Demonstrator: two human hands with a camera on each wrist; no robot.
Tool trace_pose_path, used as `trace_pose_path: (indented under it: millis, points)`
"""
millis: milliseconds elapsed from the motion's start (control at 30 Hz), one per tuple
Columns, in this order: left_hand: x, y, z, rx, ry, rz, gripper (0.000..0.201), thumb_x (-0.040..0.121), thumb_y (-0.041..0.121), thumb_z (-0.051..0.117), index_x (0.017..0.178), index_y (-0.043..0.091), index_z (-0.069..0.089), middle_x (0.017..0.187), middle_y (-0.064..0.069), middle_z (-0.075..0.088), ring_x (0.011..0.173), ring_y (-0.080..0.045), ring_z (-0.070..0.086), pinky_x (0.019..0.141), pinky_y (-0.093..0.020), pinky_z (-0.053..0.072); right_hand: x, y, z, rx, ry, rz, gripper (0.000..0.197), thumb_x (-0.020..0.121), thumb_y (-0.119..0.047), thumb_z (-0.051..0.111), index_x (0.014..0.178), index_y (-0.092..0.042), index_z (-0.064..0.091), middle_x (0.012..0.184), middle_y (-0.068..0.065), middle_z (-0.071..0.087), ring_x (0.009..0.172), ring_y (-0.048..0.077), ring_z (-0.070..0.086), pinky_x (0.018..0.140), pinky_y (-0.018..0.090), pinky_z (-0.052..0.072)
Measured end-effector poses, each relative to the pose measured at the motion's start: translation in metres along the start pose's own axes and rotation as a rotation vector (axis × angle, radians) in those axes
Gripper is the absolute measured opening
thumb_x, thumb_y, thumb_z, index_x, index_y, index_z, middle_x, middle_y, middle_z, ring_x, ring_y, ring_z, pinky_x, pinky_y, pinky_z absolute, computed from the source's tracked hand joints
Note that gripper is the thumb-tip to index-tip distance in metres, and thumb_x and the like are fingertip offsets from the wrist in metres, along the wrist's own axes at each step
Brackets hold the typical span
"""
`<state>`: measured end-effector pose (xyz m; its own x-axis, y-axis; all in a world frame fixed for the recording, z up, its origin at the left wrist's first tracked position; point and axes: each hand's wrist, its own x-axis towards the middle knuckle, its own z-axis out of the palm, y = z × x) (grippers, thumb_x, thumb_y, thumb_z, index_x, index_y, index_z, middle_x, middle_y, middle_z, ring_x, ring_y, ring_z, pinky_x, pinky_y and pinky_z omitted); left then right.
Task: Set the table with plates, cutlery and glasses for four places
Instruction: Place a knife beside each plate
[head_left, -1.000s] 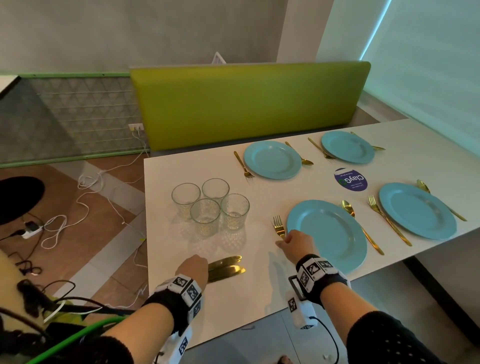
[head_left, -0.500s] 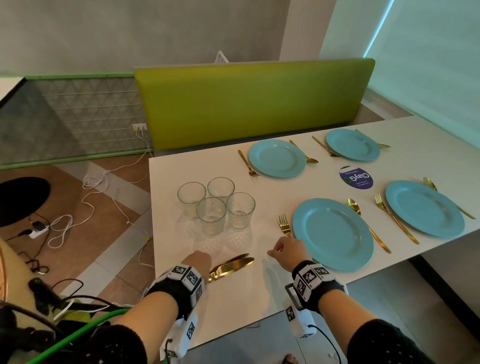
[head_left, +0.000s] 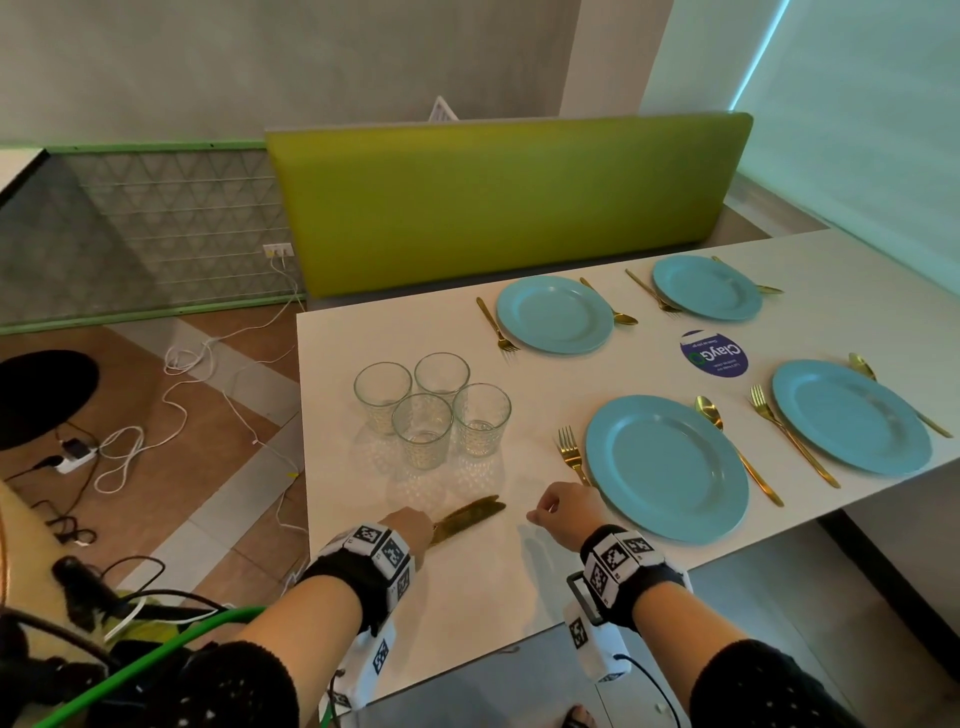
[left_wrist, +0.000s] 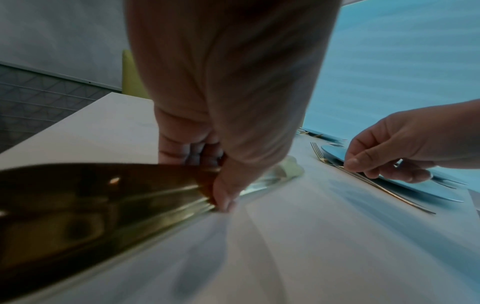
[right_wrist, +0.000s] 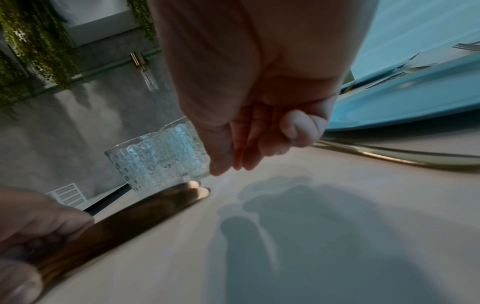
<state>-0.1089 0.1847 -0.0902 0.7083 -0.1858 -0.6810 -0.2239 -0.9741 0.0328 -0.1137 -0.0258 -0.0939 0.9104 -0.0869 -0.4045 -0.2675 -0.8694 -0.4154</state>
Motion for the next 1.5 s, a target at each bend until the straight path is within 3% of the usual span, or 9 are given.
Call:
trace_pose_path:
  millis: [233, 300, 400, 700, 800, 967, 1133, 1333, 1500]
  points:
    - [-0.001, 0.022, 0.001, -0.215, 0.052, 0.061, 0.034, 0.099, 0.011, 0.037, 0.131, 0.004, 0.044, 0.134, -0.015, 0.050, 0.123, -0.028, 0.051, 0.100, -0.029, 0.040, -0.006, 0.003, -0.002, -0.003, -0.040, -0.001, 0.023, 0.085, -0.038, 0.063, 0.093, -0.017, 0.066, 0.099, 0.002, 0.067, 0.092, 0.015, 0.061, 0.083, 0.026, 0.051]
    - [-0.003, 0.034, -0.007, -0.316, 0.055, 0.110, 0.033, 0.099, 0.013, 0.037, 0.130, 0.006, 0.046, 0.134, -0.014, 0.051, 0.123, -0.027, 0.051, 0.101, -0.028, 0.038, -0.010, 0.002, -0.004, 0.050, -0.064, -0.006, 0.024, 0.085, -0.039, 0.064, 0.093, -0.017, 0.068, 0.094, -0.001, 0.068, 0.085, 0.012, 0.061, 0.078, 0.024, 0.051]
    - [-0.005, 0.054, -0.021, -0.480, 0.079, 0.189, 0.033, 0.099, 0.017, 0.038, 0.129, 0.006, 0.049, 0.133, -0.013, 0.053, 0.123, -0.027, 0.051, 0.100, -0.028, 0.039, -0.016, -0.003, -0.010, 0.192, -0.189, -0.003, 0.023, 0.088, -0.040, 0.060, 0.093, -0.018, 0.067, 0.085, -0.007, 0.065, 0.065, 0.006, 0.056, 0.060, 0.017, 0.046]
    - [-0.004, 0.083, -0.047, -0.871, 0.168, 0.262, 0.019, 0.094, 0.019, 0.049, 0.099, 0.010, 0.064, 0.094, -0.009, 0.062, 0.086, -0.019, 0.055, 0.083, -0.034, 0.046, -0.023, 0.002, -0.029, 0.935, -0.308, 0.208, 0.022, 0.096, -0.023, 0.050, 0.088, -0.009, 0.066, 0.078, 0.004, 0.066, 0.056, 0.012, 0.058, 0.051, 0.020, 0.046]
    - [-0.002, 0.088, -0.048, -0.904, 0.163, 0.247, 0.014, 0.093, 0.019, 0.050, 0.092, 0.013, 0.063, 0.092, -0.008, 0.064, 0.086, -0.022, 0.060, 0.085, -0.035, 0.049, -0.022, 0.004, -0.030, 1.015, -0.290, 0.237, 0.021, 0.096, -0.021, 0.051, 0.087, -0.010, 0.066, 0.078, 0.002, 0.066, 0.056, 0.012, 0.056, 0.052, 0.020, 0.045]
    - [0.001, 0.094, -0.050, -0.964, 0.162, 0.220, 0.020, 0.092, 0.017, 0.050, 0.100, 0.008, 0.066, 0.087, -0.007, 0.066, 0.084, -0.023, 0.063, 0.090, -0.039, 0.053, -0.019, 0.008, -0.029, 1.116, -0.179, 0.237, 0.011, 0.091, -0.015, 0.059, 0.083, -0.010, 0.064, 0.073, 0.000, 0.063, 0.056, 0.011, 0.052, 0.050, 0.018, 0.040]
    - [0.003, 0.095, -0.058, -0.944, 0.211, 0.148, 0.023, 0.094, 0.016, 0.050, 0.111, 0.004, 0.061, 0.101, -0.010, 0.064, 0.093, -0.022, 0.061, 0.082, -0.030, 0.048, -0.009, 0.009, -0.031, 1.084, -0.056, 0.244, 0.010, 0.091, -0.017, 0.060, 0.086, -0.010, 0.064, 0.077, 0.002, 0.064, 0.061, 0.011, 0.055, 0.052, 0.020, 0.044]
    - [0.010, 0.086, -0.069, -1.097, 0.220, 0.095, 0.024, 0.097, 0.007, 0.039, 0.116, -0.002, 0.053, 0.094, -0.009, 0.064, 0.065, -0.009, 0.058, 0.056, -0.017, 0.048, 0.007, 0.026, -0.041, 0.634, 0.055, 0.232, 0.020, 0.090, -0.020, 0.062, 0.073, -0.010, 0.060, 0.060, -0.001, 0.054, 0.050, 0.012, 0.045, 0.043, 0.014, 0.041]
    - [0.010, 0.085, -0.079, -1.139, 0.237, 0.131, 0.021, 0.098, 0.008, 0.039, 0.114, 0.002, 0.052, 0.092, -0.008, 0.060, 0.062, -0.009, 0.051, 0.057, -0.018, 0.045, 0.018, 0.031, -0.035, 0.322, 0.056, 0.271, 0.028, 0.083, -0.026, 0.070, 0.060, -0.018, 0.056, 0.068, -0.002, 0.057, 0.074, 0.017, 0.055, 0.076, 0.027, 0.051]
